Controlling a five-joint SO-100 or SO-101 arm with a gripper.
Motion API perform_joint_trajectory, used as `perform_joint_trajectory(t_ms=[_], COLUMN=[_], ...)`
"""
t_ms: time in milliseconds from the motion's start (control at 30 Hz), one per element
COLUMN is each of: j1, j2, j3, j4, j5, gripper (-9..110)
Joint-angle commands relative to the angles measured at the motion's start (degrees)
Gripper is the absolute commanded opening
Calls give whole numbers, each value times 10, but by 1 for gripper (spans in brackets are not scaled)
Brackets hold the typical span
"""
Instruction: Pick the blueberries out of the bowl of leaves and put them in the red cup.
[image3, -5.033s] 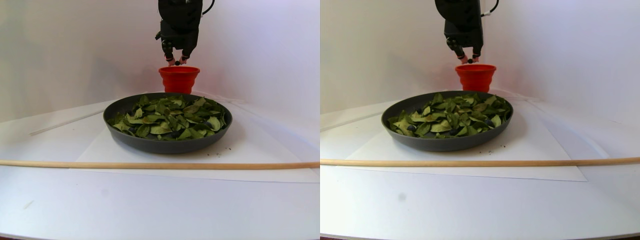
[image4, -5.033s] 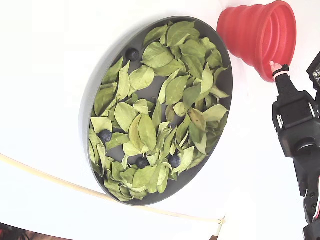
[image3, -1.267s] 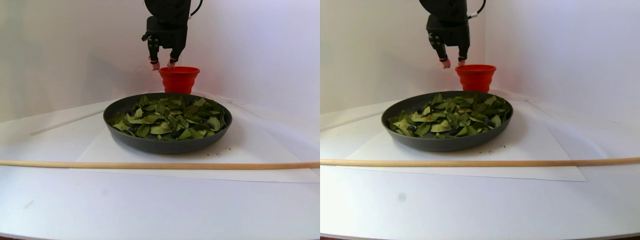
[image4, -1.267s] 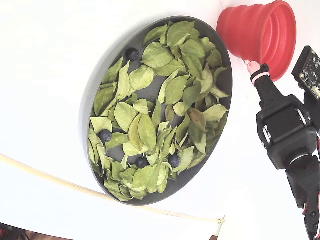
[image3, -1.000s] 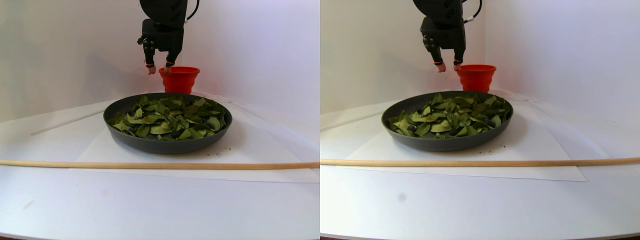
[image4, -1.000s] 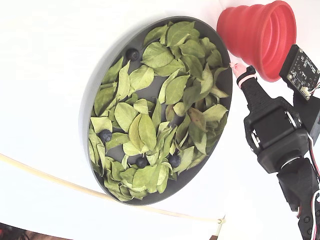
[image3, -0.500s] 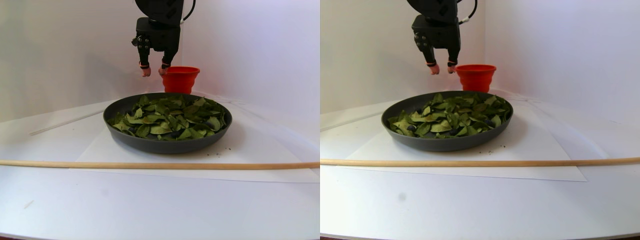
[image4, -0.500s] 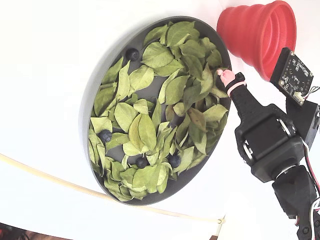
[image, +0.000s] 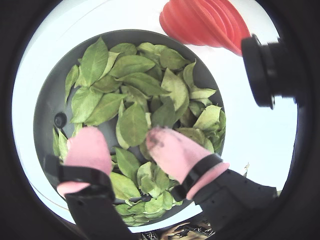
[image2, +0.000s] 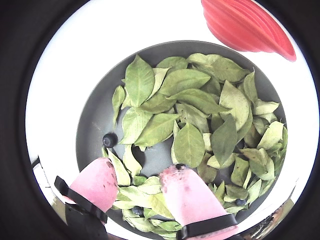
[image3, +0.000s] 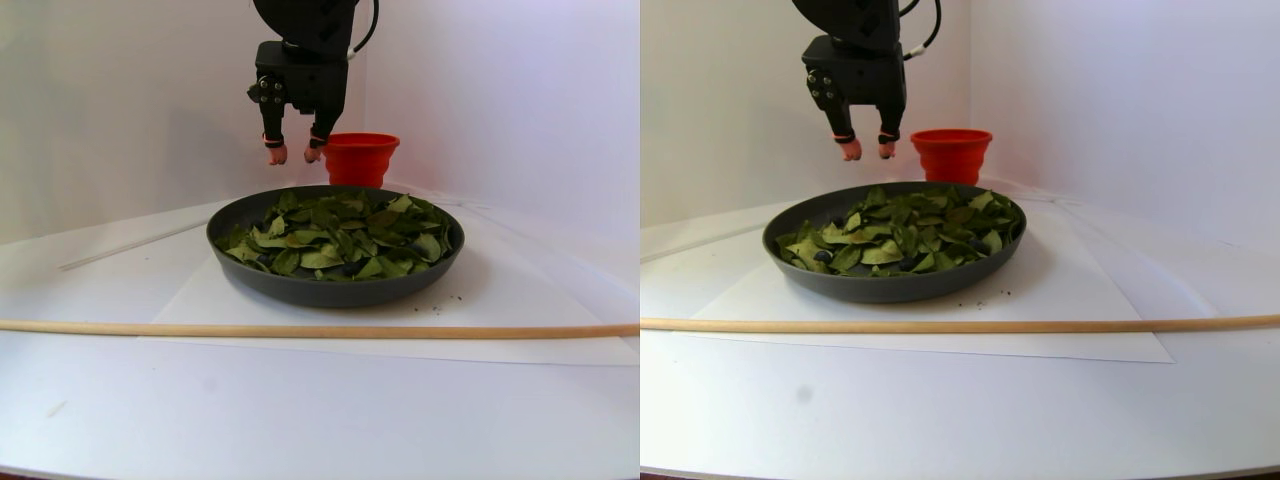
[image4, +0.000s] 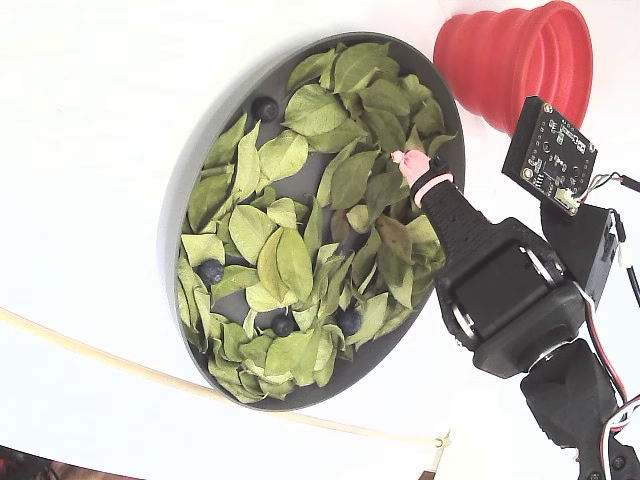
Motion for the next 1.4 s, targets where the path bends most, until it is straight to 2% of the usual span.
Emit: perform_joint_trajectory(t_ms=[0, 533, 1367], j1=[-8, -34, -59], j2=[63, 41, -53], j3=[-4, 21, 23], j4=[2, -1, -74], j5=[-4, -2, 5], gripper=[16, 16, 16])
